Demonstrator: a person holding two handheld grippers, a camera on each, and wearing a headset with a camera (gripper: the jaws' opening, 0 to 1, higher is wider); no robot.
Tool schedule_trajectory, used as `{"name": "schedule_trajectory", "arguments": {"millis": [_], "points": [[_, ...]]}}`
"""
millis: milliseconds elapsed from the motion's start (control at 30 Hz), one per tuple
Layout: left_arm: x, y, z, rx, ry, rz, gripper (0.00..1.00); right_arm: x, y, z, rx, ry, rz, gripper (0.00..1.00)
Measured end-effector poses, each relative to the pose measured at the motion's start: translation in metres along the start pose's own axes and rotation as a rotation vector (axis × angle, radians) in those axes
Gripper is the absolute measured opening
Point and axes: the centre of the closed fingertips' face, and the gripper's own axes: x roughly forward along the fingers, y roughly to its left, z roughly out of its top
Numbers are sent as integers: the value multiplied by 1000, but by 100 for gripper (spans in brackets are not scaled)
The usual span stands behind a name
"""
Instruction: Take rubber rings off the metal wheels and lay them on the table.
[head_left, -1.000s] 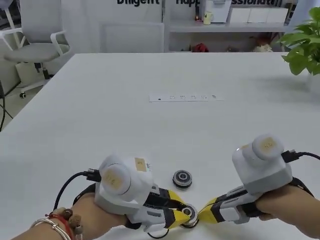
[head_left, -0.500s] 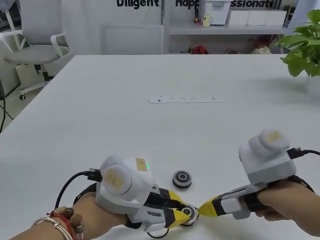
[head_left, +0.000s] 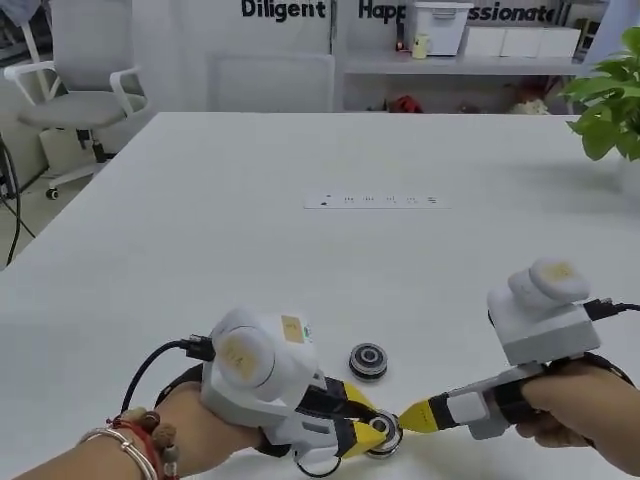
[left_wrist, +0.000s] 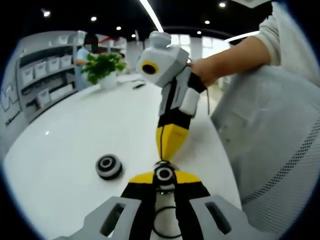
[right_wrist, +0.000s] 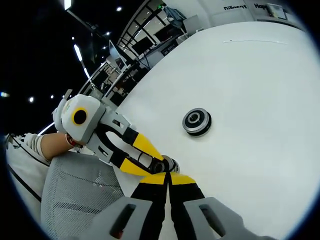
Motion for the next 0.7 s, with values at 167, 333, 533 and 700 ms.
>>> {"name": "schedule_trajectory", "arguments": {"millis": [167, 333, 533, 700], "points": [[0, 0, 0, 6, 1, 1, 13, 0, 2, 1, 6, -6, 6, 0], [0, 0, 0, 14, 5, 2, 13, 0, 5, 3, 14, -14, 22, 0], [1, 0, 0, 15, 7, 6, 13, 1, 13, 5, 11, -25, 47, 0], [2, 1, 0, 7, 7, 18, 13, -2, 20, 18, -27, -73, 51, 0]]}}
